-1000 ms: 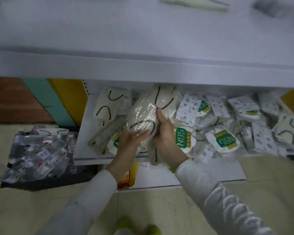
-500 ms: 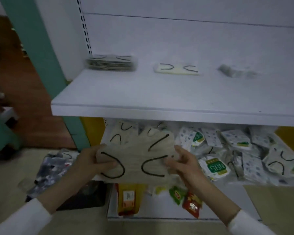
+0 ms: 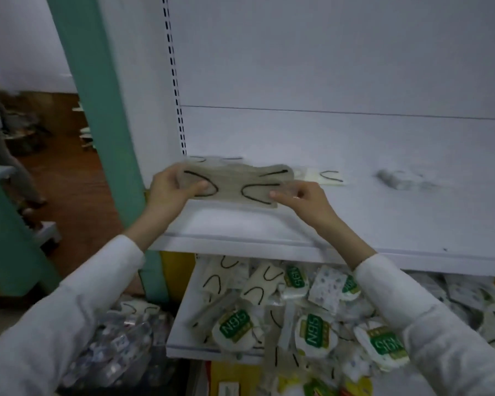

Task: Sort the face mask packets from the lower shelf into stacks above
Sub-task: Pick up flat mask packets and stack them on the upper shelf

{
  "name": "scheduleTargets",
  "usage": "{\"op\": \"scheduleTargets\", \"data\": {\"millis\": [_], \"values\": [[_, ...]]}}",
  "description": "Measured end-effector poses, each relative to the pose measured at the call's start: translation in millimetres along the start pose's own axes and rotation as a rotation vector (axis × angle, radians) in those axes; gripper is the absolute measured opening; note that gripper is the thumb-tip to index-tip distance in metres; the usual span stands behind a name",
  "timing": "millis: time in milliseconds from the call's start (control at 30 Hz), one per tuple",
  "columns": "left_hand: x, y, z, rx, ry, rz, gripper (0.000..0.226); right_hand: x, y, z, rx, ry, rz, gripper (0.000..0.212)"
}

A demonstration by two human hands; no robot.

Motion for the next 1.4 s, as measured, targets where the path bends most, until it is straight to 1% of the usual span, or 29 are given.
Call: {"op": "scheduleTargets", "data": {"millis": [33,100,167,233,300,333,400,433,500,567,633,700,733,800,833,867,967,1033,1067,1100,1200,1233,1400], "values": [[-0.1,13.6,5.2,-0.035,-0.033,0.0,0.027,6.7,-5.5,5.6,0.021,0.005,-0.001,0.02],[2.1,36.5,8.0,-0.119,-0.074,-0.081,0.033,20.1,-18.9,12.7,0.061,-0.004,0.023,0.023],[5.6,48.6,7.1,-0.167,-0.092,-0.147,0.032,27.7,-26.5,17.1,0.082,-0.019,0.004,0.025],[8.6,53.4,8.1,-0.186,-0.108,-0.137,0.029,30.1,-27.9,22.6,0.101,-0.016,-0.011,0.026],[9.6,58.0,11.0,-0.208,-0.103,-0.088,0.028,30.0,-25.8,24.4,0.151,0.026,0.068,0.032],[9.0,59.9,12.1,-0.219,-0.09,-0.052,0.027,29.8,-25.1,24.0,0.158,0.046,0.068,0.031],[5.7,64.4,13.1,-0.215,-0.061,0.064,0.024,28.7,-24.7,19.9,0.109,0.085,-0.109,0.022],[4.0,65.2,12.9,-0.188,-0.036,0.135,0.021,28.3,-25.5,19.0,0.075,0.098,-0.205,0.025],[-0.2,65.1,17.6,-0.1,0.023,0.286,0.009,25.8,-27.9,24.0,0.034,0.108,-0.319,0.029],[-7.5,61.4,35.3,-0.064,0.053,0.354,0.018,22.2,-26.6,40.7,0.018,0.09,-0.349,0.025],[-19.5,56.7,66.7,-0.115,0.013,0.282,0.023,20.2,-17.2,67.8,0.055,0.045,-0.248,0.016],[-32.7,52.2,104.6,-0.128,-0.099,0.212,0.029,23.1,-3.3,101.8,0.133,-0.023,-0.052,0.003],[-38.4,51.3,122.8,-0.132,-0.146,0.185,0.035,27.8,2.6,121.2,0.177,-0.052,0.027,0.005],[-46.7,56.8,154.5,-0.142,-0.211,0.184,0.044,42.4,10.4,156.8,0.278,-0.072,0.136,0.017],[-49.2,62.7,166.6,-0.154,-0.229,0.207,0.044,51.1,12.3,171.3,0.333,-0.07,0.167,0.024],[-51.4,70.5,176.6,-0.17,-0.234,0.233,0.039,60.9,11.1,184.1,0.385,-0.068,0.183,0.028],[-53.4,93.5,191.2,-0.225,-0.219,0.327,0.014,88.0,1.3,208.3,0.47,-0.085,0.092,0.019],[-52.0,103.5,194.3,-0.235,-0.202,0.322,0.004,99.8,-3.9,214.7,0.48,-0.111,-0.012,0.013],[-50.9,106.0,195.9,-0.223,-0.198,0.314,0.006,102.9,-4.2,215.8,0.48,-0.125,-0.049,0.009],[-49.4,106.6,196.8,-0.207,-0.194,0.314,0.012,104.3,-2.1,215.2,0.475,-0.134,-0.072,0.011],[-46.1,109.1,199.7,-0.159,-0.152,0.349,0.026,104.1,1.4,216.6,0.476,-0.165,-0.143,0.032],[-45.5,109.4,200.1,-0.144,-0.126,0.369,0.028,103.7,1.2,217.6,0.475,-0.167,-0.167,0.034],[-44.5,113.2,200.1,-0.068,0.031,0.495,0.025,109.5,-4.1,221.3,0.435,-0.128,-0.296,0.026]]}}
Point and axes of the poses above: each hand's wrist, its own z-axis towards the middle knuckle, its own x-axis out of the palm, y = z × x, the point moved 1 cm from there along z, towards the middle knuckle, and after that the axes turned 15 degrees about -z, right-handed, at the moved point
